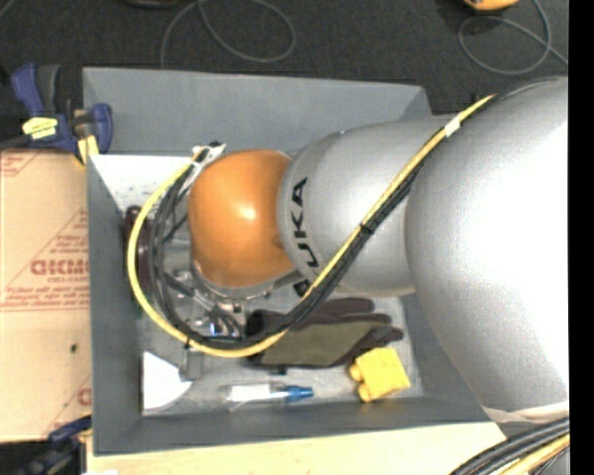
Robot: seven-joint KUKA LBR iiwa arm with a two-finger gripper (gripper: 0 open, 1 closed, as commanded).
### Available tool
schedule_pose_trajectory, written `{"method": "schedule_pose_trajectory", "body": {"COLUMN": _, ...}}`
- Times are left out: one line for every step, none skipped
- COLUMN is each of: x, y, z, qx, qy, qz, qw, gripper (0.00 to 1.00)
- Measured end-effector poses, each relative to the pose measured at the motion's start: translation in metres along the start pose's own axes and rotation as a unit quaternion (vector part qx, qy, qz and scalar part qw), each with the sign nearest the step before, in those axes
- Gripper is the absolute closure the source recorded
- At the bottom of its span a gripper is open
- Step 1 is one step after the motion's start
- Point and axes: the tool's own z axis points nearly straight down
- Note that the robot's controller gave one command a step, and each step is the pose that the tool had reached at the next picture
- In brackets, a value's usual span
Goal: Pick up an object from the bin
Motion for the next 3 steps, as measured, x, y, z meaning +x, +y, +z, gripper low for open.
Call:
{"method": "schedule_pose_trajectory", "body": {"x": -0.002, "y": -0.001, "z": -0.005, "qx": -0.001, "qy": -0.0038, "qz": 0.002, "qw": 1.0, "gripper": 0.0}}
{"method": "schedule_pose_trajectory", "body": {"x": 0.001, "y": -0.036, "z": 0.015, "qx": -0.001, "qy": -0.0025, "qz": 0.003, "qw": 1.0, "gripper": 0.0}}
{"method": "schedule_pose_trajectory", "body": {"x": -0.002, "y": -0.055, "z": 0.036, "qx": 0.0, "qy": -0.0032, "qz": 0.031, "qw": 0.9995, "gripper": 0.0}}
